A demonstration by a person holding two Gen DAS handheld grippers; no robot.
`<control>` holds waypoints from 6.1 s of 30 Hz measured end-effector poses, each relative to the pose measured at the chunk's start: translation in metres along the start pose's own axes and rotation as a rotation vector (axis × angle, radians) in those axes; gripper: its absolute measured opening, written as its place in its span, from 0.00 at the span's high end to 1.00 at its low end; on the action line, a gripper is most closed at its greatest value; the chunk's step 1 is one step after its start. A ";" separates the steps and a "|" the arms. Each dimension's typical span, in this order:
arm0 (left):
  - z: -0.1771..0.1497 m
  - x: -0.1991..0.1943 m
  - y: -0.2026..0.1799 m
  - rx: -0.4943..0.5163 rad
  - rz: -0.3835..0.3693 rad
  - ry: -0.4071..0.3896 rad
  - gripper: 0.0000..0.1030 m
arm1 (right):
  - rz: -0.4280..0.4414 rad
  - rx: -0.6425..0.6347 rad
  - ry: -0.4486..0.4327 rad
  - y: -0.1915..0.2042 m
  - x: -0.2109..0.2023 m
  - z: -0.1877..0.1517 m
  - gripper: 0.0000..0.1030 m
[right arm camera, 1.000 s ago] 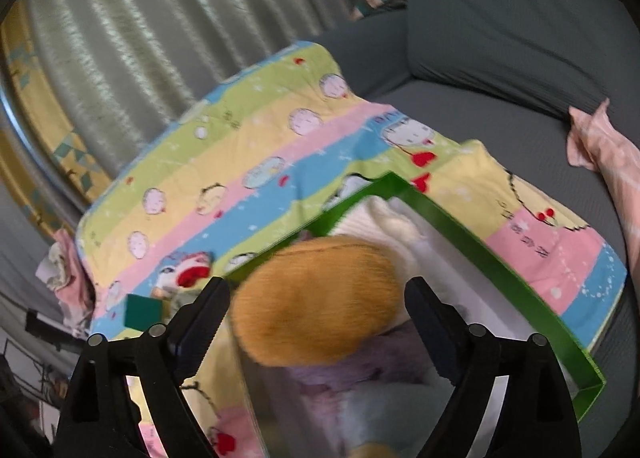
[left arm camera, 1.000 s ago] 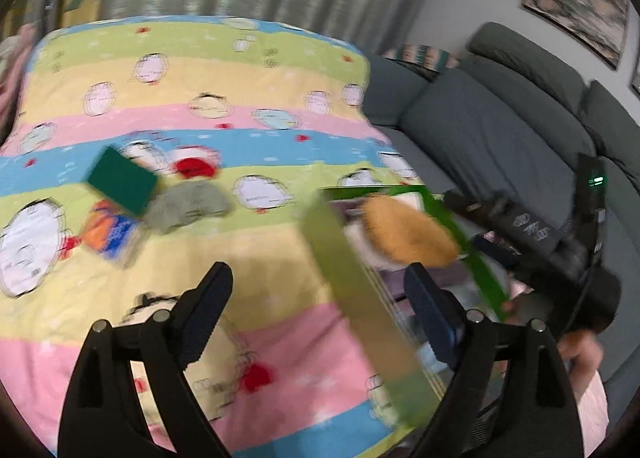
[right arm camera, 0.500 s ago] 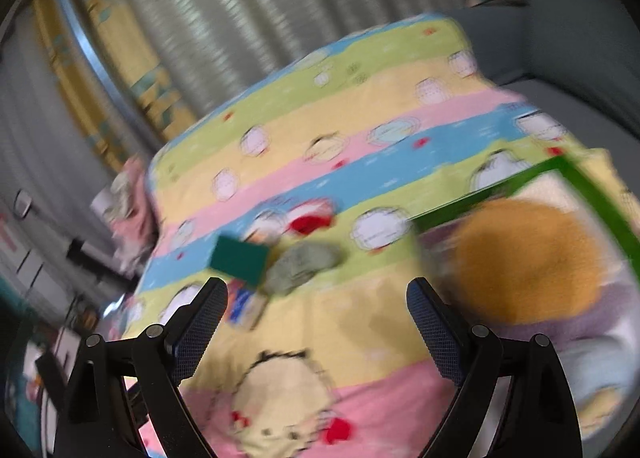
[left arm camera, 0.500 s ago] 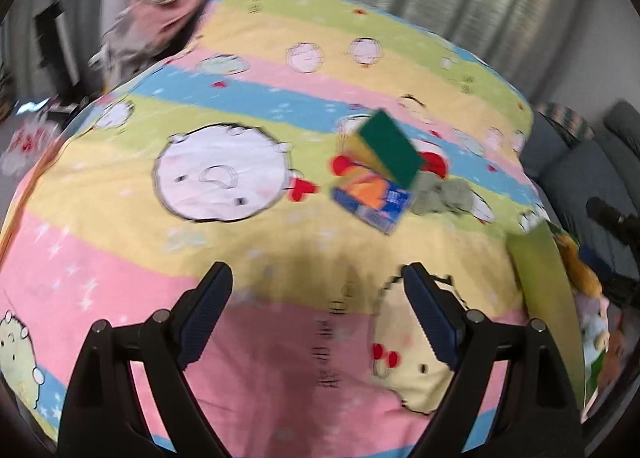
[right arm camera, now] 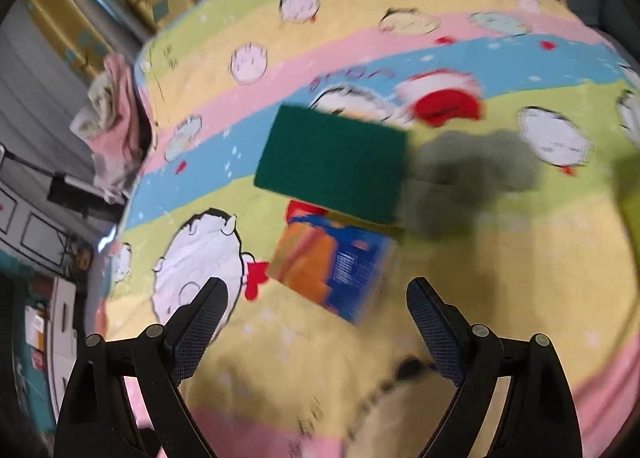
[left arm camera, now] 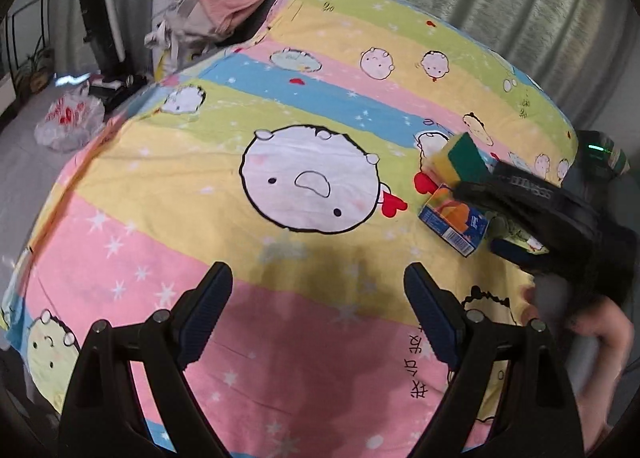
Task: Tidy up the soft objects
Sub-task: 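Return the right gripper to the bed and grasp the Tempo tissue pack, then lift the tissue pack with the right gripper and carry it toward the box, then lower the tissue pack into the green-rimmed box and open the right gripper, then move the right gripper back to the bed and grasp the green-yellow sponge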
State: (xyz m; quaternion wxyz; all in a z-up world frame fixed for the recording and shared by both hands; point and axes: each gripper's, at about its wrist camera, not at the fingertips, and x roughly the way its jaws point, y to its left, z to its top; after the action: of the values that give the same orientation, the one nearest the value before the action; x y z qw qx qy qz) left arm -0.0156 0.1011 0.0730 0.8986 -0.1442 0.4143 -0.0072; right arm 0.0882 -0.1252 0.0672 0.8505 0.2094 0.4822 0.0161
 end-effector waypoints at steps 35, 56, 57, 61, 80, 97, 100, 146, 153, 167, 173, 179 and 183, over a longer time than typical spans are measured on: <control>-0.016 0.006 -0.030 0.053 -0.138 0.094 0.15 | 0.043 -0.174 0.046 -0.040 -0.078 -0.076 0.19; -0.058 0.036 -0.096 0.140 -0.347 0.298 0.53 | 0.222 -0.024 0.124 -0.087 -0.060 -0.076 0.51; -0.060 0.037 -0.098 0.143 -0.353 0.299 0.53 | 0.236 -0.021 0.131 -0.088 -0.059 -0.076 0.51; -0.064 0.038 -0.109 0.173 -0.364 0.283 0.56 | 0.248 -0.011 0.149 -0.089 -0.050 -0.077 0.51; -0.058 -0.047 -0.225 0.412 -0.565 -0.002 0.57 | 0.132 -0.012 -0.266 -0.142 -0.200 -0.064 0.50; -0.109 -0.038 -0.379 0.645 -0.769 0.154 0.57 | -0.031 0.325 -0.424 -0.292 -0.265 -0.077 0.50; -0.116 -0.031 -0.388 0.660 -0.765 0.194 0.57 | -0.044 0.355 -0.405 -0.308 -0.263 -0.080 0.50; -0.124 -0.037 -0.368 0.617 -0.694 0.246 0.22 | -0.246 0.366 -0.418 -0.315 -0.266 -0.084 0.14; -0.100 -0.057 -0.322 0.526 -0.693 0.182 0.08 | -0.277 0.292 -0.488 -0.288 -0.283 -0.084 0.07; -0.047 -0.043 -0.154 0.345 -0.342 -0.040 0.05 | -0.297 0.105 -0.519 -0.209 -0.272 -0.077 0.05; -0.030 -0.010 -0.080 0.168 -0.179 -0.063 0.05 | -0.184 0.026 -0.468 -0.165 -0.241 -0.069 0.05; -0.012 -0.003 -0.033 0.001 -0.152 -0.039 0.05 | 0.044 0.045 -0.319 -0.121 -0.181 -0.045 0.05; -0.005 -0.004 -0.020 -0.034 -0.102 -0.043 0.05 | -0.020 0.032 -0.223 -0.080 -0.130 -0.017 0.05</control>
State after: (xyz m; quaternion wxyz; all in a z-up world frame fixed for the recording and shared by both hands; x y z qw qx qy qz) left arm -0.0195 0.0818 0.0782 0.9031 -0.1806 0.3872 -0.0426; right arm -0.0092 -0.2226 0.1355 0.8956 0.2185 0.3868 -0.0234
